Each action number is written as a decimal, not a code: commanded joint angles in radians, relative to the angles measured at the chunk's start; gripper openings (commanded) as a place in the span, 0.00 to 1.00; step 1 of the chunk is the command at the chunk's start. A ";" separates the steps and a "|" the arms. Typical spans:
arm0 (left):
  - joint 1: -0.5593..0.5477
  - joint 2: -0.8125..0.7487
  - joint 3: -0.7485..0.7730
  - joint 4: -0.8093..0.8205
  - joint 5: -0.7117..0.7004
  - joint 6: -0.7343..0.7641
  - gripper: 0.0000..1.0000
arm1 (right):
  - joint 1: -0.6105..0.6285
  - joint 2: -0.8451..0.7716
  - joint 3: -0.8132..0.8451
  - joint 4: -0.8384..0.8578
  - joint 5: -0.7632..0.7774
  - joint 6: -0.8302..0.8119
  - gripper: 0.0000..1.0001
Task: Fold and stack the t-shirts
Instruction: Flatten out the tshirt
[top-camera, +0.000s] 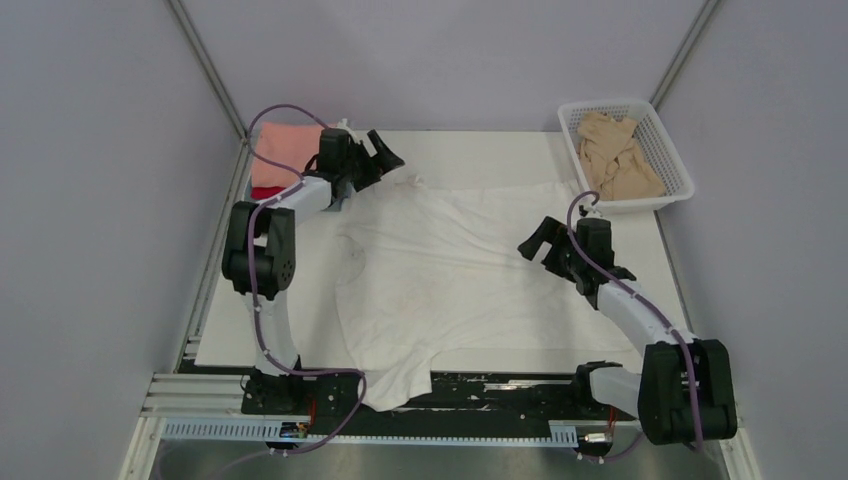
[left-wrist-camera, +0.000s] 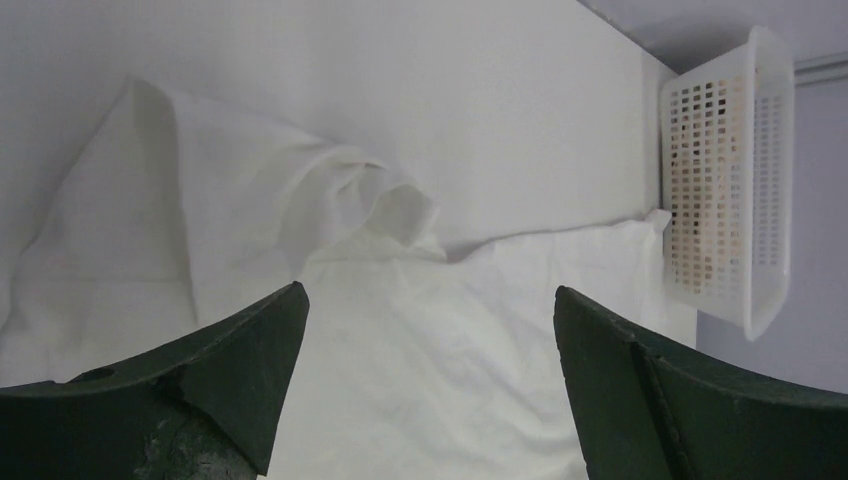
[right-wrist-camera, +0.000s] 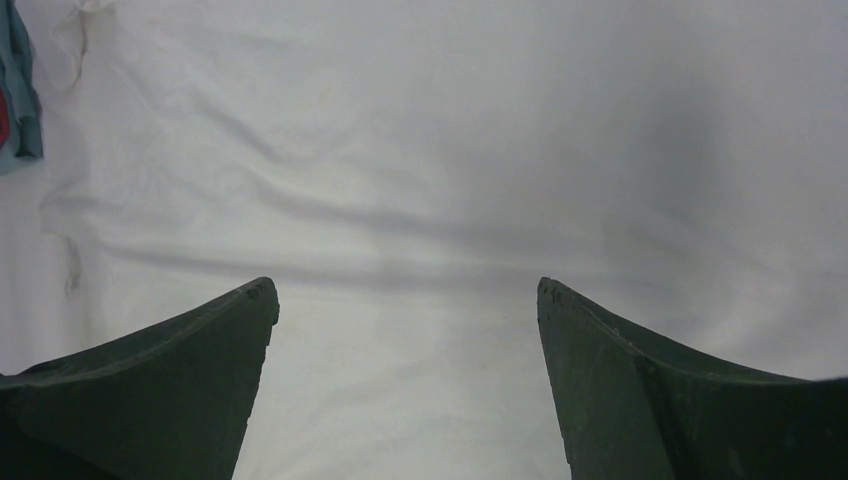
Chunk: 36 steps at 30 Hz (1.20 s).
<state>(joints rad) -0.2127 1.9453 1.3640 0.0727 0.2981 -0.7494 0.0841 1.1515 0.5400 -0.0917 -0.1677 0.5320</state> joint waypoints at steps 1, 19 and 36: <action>-0.026 0.134 0.150 0.089 0.083 -0.139 1.00 | 0.013 0.068 -0.014 0.114 -0.052 -0.016 1.00; -0.093 0.269 0.154 0.121 -0.097 -0.247 1.00 | 0.017 0.183 -0.004 0.145 -0.046 -0.013 1.00; -0.072 0.624 0.886 -0.122 -0.446 -0.230 1.00 | 0.017 0.188 -0.002 0.137 -0.054 -0.015 1.00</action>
<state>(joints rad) -0.3046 2.4554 1.9656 0.0139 -0.0376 -0.9794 0.0959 1.3346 0.5224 0.0154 -0.2050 0.5289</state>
